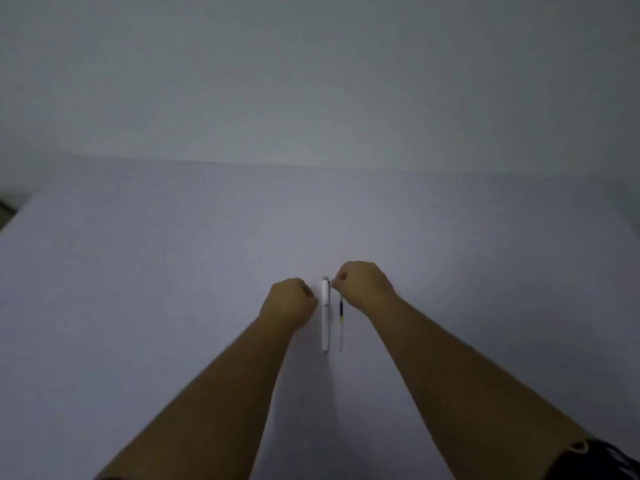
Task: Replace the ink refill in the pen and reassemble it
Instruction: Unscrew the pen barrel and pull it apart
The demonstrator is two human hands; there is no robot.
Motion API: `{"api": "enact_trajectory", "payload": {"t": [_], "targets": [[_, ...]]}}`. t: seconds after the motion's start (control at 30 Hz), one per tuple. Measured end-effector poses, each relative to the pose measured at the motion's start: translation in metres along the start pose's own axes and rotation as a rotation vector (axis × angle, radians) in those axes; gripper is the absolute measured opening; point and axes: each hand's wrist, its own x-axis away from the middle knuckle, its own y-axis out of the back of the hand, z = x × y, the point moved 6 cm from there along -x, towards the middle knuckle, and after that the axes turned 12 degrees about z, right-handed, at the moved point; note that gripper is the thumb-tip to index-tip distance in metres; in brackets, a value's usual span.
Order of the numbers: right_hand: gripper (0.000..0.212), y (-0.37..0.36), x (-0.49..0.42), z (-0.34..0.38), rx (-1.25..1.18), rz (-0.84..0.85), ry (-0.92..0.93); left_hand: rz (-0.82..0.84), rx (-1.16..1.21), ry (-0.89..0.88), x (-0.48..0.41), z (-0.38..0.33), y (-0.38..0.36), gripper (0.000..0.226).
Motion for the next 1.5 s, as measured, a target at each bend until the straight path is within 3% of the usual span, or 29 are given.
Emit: {"api": "enact_trajectory", "payload": {"t": [0.2,0.33,0.57,0.73,0.97,1.1,1.27,1.37,1.5], "targets": [[0.026,-0.020,-0.025,0.005,0.089,-0.047,-0.081,0.135,0.046,0.107,-0.013,0.008,-0.034,0.037],[0.035,-0.023,-0.032,0.009,0.095,-0.116,-0.103,0.111,0.088,0.108,-0.018,0.006,-0.037,0.031],[0.035,-0.020,-0.028,0.008,0.000,-0.071,-0.127,0.129,0.150,0.127,-0.018,0.011,-0.039,0.025],[0.039,-0.008,-0.016,0.008,-0.168,-0.041,-0.081,0.016,0.297,0.032,-0.005,0.010,-0.030,0.021],[0.042,0.016,0.011,0.018,-0.401,0.003,0.010,0.012,0.491,-0.119,0.020,-0.005,-0.012,0.017],[0.032,0.023,0.021,0.022,-0.502,0.035,0.055,0.052,0.589,-0.166,0.031,-0.009,-0.009,0.011],[0.025,0.047,0.022,0.006,-0.917,-0.123,0.046,0.161,0.620,-0.171,0.040,-0.001,-0.021,0.008],[0.029,0.050,0.015,-0.007,-0.791,-0.096,0.057,0.131,0.693,-0.135,0.042,0.013,-0.022,0.010],[0.027,0.012,0.004,-0.036,-0.345,0.023,-0.134,0.095,0.728,-0.095,0.040,0.029,-0.018,0.008]]}}
